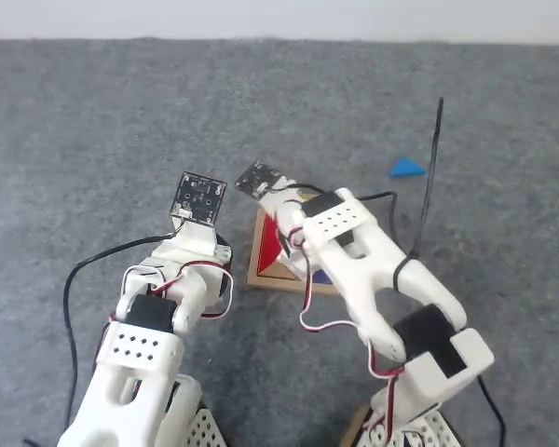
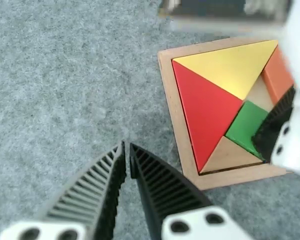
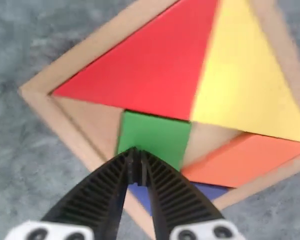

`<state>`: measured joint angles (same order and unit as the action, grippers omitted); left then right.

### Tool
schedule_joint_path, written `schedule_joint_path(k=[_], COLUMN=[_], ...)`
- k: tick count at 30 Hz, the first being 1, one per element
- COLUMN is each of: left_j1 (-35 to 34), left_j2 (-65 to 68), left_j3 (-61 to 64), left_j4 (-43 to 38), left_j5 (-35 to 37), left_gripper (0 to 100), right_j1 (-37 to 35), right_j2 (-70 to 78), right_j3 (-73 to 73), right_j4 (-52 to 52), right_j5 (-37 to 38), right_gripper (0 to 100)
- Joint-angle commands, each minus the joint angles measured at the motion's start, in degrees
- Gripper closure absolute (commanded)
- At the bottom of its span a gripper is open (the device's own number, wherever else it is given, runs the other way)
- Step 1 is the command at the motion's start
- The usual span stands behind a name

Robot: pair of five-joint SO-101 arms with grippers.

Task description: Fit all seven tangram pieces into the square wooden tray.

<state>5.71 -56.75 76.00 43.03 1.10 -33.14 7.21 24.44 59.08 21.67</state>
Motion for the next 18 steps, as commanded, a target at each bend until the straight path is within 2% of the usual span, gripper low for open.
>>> schedule_joint_path(k=[1, 7, 12, 18], left_j1=[-0.4, -0.4, -0.4, -0.2], left_j2=[-1.6, -1.6, -1.6, -1.6], left_j3=[-3.3, -3.3, -3.3, -2.7], left_j4=[-0.3, -0.3, -0.3, -1.1], left_j5=[0.4, 0.4, 0.4, 0.4], left_gripper=[99, 99, 99, 99], right_j1=[-1.8, 0.7, 5.8, 6.5], right_j2=[-6.2, -10.0, -4.4, -0.2], right_j3=[-2.9, -1.6, -1.8, -1.9], right_j4=[3.0, 1.2, -4.9, -7.0], right_j5=[-0.1, 0.2, 0.4, 4.4], right_gripper=[98.9, 98.7, 98.6, 98.6])
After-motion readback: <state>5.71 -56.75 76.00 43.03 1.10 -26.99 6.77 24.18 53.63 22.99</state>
